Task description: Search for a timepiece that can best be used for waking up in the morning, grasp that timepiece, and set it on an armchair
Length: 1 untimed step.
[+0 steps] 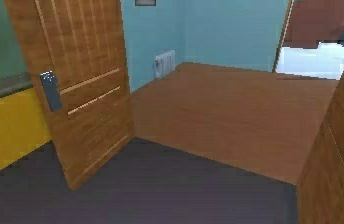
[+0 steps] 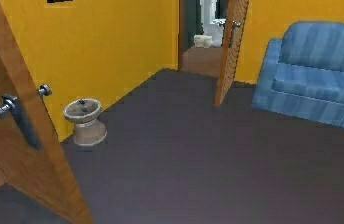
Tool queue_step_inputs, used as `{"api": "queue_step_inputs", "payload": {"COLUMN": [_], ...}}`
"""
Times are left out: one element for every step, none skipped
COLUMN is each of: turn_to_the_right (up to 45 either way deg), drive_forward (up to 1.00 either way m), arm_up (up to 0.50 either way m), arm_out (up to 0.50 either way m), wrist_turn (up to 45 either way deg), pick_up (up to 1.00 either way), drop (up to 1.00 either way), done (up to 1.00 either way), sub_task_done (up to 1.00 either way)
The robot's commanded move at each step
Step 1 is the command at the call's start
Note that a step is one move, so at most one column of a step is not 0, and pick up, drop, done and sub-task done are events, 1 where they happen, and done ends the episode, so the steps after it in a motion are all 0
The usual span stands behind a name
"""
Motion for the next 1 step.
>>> {"api": "queue_step_inputs", "payload": {"turn_to_the_right": [0.0], "drive_forward": [0.55], "arm_up": [0.0], "arm_out": [0.0], "wrist_turn": [0.0], "pick_up": [0.0], "drop": [0.0], "done": [0.0], "sub_task_done": [0.0]}}
